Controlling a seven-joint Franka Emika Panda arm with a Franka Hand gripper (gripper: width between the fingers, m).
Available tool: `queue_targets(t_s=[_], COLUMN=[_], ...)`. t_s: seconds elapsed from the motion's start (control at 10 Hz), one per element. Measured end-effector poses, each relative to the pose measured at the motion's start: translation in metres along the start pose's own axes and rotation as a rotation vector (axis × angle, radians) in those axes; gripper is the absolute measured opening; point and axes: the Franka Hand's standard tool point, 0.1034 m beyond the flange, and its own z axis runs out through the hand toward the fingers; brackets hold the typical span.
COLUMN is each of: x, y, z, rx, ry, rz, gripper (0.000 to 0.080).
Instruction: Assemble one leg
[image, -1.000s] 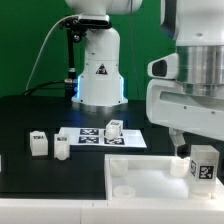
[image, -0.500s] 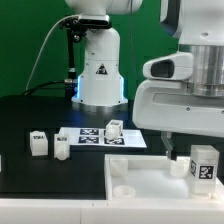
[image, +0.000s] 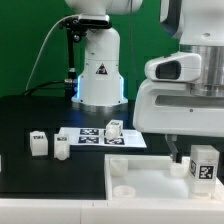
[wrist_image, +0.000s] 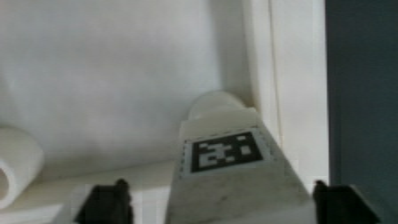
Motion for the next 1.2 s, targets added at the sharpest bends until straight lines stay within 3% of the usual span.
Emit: queue_targets(t_s=[0.1,0.2,0.3,0.7,1.0,1.2], x=[0.000,0.000,0.000,0.002,0.005,0.003], y=[0.000,0.000,0.000,0.006,0.005,-0.005], z=[0.000,0.000,0.000,0.002,0.003,0.004], rx=[0.000,0.000,0.000,-0.002,0.049,0.060], ry=[0.000,0.000,0.000,-0.010,-0.039,-0.040], rz=[0.085,0.163,0.221,0.586,1.143,1.392], gripper=[0.0378,0.0378,0.0287,0.0287,0.0287,0.0287])
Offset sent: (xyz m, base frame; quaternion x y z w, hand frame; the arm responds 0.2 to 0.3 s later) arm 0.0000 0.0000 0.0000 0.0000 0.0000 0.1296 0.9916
